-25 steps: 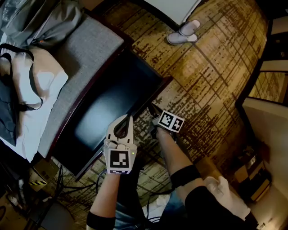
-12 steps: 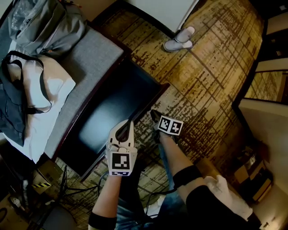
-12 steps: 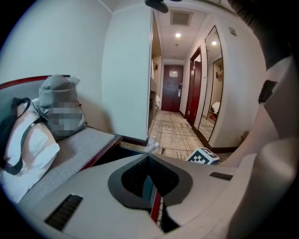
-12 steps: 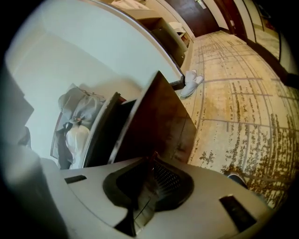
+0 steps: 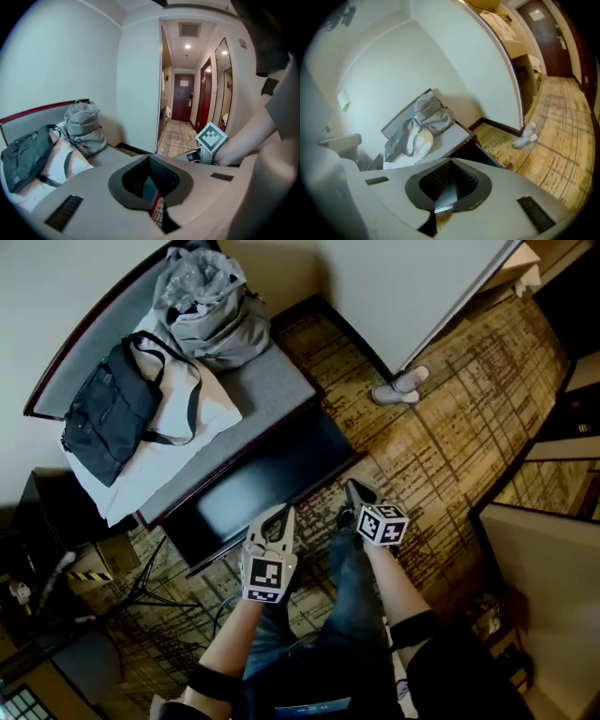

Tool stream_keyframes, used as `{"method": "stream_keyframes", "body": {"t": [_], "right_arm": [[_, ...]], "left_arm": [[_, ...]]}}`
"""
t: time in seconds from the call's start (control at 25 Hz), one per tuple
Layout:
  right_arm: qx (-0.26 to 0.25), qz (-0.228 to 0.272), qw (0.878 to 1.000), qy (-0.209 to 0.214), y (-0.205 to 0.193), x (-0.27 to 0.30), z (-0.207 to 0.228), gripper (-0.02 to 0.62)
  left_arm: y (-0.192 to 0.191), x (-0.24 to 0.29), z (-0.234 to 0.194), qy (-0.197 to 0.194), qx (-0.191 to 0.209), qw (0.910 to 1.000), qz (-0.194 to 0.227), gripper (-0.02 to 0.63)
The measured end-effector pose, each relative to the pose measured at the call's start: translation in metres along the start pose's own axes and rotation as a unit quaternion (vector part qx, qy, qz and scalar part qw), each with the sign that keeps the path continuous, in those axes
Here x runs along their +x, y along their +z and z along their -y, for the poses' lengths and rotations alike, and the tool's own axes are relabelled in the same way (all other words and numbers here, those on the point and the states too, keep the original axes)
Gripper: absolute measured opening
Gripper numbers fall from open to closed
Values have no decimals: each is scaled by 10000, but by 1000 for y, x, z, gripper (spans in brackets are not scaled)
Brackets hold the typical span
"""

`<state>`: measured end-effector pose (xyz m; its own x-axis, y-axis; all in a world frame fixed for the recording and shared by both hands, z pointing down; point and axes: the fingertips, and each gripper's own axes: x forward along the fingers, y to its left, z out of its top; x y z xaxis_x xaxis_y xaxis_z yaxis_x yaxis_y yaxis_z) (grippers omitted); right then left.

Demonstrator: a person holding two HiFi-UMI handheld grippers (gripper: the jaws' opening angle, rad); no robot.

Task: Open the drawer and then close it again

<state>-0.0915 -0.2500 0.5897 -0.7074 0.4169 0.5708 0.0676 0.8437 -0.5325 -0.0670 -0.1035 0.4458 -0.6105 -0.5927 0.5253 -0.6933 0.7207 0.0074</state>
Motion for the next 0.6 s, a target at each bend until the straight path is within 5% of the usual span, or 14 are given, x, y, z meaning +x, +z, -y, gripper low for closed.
{"method": "stream_keyframes", "body": {"t": [0.16,0.36,0.6], "right_arm": [[-1142,177,9922,467,69,-27,-81,2],[-2353,350,9663,980,122,-59,-184,2],[-3102,555,9354,1604,151,-91,-279,2]], "left_arm": [[33,-49,-23,420,-308,9985,179,0],[49,-113,-61,1123,-788,9900,339,0],[63,-184,-101,1868,-1033,9755,532,0]]}}
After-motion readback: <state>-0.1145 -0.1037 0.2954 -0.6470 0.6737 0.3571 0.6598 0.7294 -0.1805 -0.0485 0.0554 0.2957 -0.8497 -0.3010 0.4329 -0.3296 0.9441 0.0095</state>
